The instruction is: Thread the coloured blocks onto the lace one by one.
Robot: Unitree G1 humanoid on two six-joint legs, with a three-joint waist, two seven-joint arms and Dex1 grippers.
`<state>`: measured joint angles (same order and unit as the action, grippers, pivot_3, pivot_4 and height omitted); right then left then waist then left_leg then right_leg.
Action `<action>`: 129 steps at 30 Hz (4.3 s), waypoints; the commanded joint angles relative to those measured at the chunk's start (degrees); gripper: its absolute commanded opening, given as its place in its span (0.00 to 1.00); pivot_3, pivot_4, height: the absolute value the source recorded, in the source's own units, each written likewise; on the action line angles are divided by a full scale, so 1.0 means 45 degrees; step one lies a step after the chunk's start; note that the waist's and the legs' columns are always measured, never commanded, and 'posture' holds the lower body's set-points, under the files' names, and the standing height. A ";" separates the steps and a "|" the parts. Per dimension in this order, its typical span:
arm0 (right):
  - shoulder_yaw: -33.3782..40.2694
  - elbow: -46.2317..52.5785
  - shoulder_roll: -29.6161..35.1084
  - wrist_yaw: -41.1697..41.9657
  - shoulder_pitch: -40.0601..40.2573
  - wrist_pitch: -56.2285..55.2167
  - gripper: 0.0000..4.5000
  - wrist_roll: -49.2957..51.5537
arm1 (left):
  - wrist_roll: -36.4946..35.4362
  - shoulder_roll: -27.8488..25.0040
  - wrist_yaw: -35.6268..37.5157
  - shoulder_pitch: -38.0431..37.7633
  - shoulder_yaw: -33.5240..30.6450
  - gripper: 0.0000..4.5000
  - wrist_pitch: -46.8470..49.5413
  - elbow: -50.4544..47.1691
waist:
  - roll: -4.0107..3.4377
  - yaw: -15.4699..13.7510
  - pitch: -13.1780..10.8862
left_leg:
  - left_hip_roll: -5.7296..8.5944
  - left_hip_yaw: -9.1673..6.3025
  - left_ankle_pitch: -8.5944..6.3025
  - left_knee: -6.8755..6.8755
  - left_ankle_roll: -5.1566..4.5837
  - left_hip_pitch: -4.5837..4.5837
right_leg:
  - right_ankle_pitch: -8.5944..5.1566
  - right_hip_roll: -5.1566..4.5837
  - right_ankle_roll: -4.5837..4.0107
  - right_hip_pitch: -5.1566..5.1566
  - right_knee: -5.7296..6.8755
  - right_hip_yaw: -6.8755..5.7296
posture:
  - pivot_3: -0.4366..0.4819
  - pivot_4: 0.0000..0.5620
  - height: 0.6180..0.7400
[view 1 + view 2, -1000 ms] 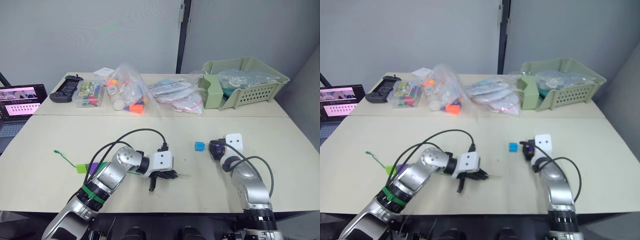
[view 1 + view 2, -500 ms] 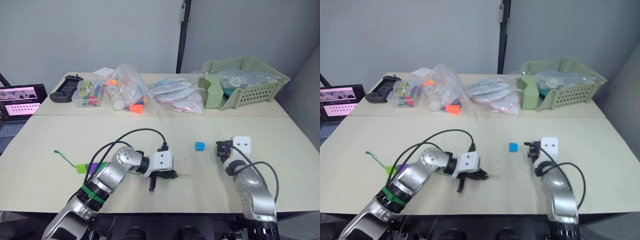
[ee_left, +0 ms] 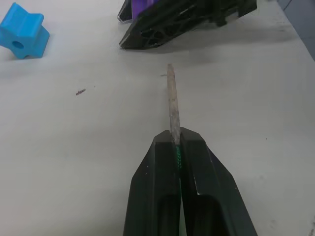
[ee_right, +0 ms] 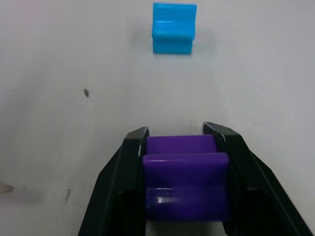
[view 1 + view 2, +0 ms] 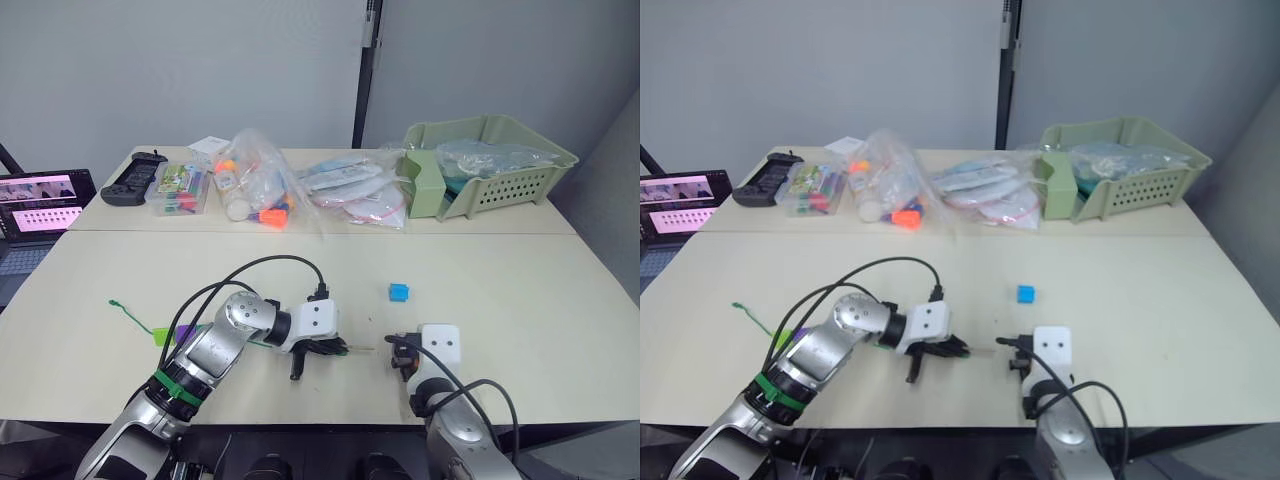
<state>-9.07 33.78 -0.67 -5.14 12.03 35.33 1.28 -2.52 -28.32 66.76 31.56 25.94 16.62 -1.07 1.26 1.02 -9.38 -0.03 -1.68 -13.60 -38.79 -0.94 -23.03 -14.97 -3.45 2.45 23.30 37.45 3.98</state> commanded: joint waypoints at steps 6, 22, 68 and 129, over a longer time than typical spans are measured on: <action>0.0090 0.1088 -0.0275 0.0610 0.0414 -0.0880 0.71 0.0556 | -0.0187 -0.0109 0.0015 0.0071 -0.0254 0.00 0.0093 -0.0496 | -0.0001 -0.0054 0.0000 | -0.0014 -0.0016 0.0000 0.0007 0.0000 0.0008 | -0.0016 0.0015 -0.0022 0.0000 0.0020 -0.0019 | 0.48 0.27 1.00; 0.4556 0.0706 1.1279 1.2788 -0.2768 0.2351 0.98 0.7324 | -0.0181 0.0202 -0.0120 0.0072 -0.0216 0.00 0.0156 -0.0363 | 0.0011 -0.0009 -0.0010 | 0.0007 0.0040 -0.0004 -0.0004 -0.0009 0.0026 | 0.0012 0.0011 0.0038 -0.0087 -0.0089 -0.0011 | 0.48 0.27 1.00; -0.1218 -0.5707 1.0184 1.5965 -0.6920 -0.2958 0.31 0.1669 | 0.0530 0.0156 -0.0907 0.0606 0.0744 0.00 0.2823 -0.2068 | 0.0015 -0.0066 -0.0012 | 0.0019 -0.0001 -0.0005 -0.0023 -0.0009 -0.0021 | 0.0021 -0.0009 0.0036 -0.0038 -0.0069 0.0002 | 0.48 0.27 1.00; -0.2041 -0.4032 0.9340 1.5307 -0.7391 -0.1010 0.31 0.0943 | 0.0449 0.2296 -0.1772 0.1474 0.1920 0.00 0.4159 -0.2029 | 0.0013 -0.0040 -0.0010 | 0.0018 -0.0001 -0.0005 -0.0024 -0.0009 0.0001 | 0.0022 -0.0003 0.0035 -0.0051 -0.0056 0.0004 | 0.48 0.27 1.00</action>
<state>-17.04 14.21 42.34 64.58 -21.43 30.52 5.23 2.47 -20.90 57.71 37.15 34.81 37.74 -6.54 1.31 0.84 -9.43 0.05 -1.68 -13.63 -38.90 -0.98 -23.02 -14.87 -3.46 2.61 23.07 37.20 4.00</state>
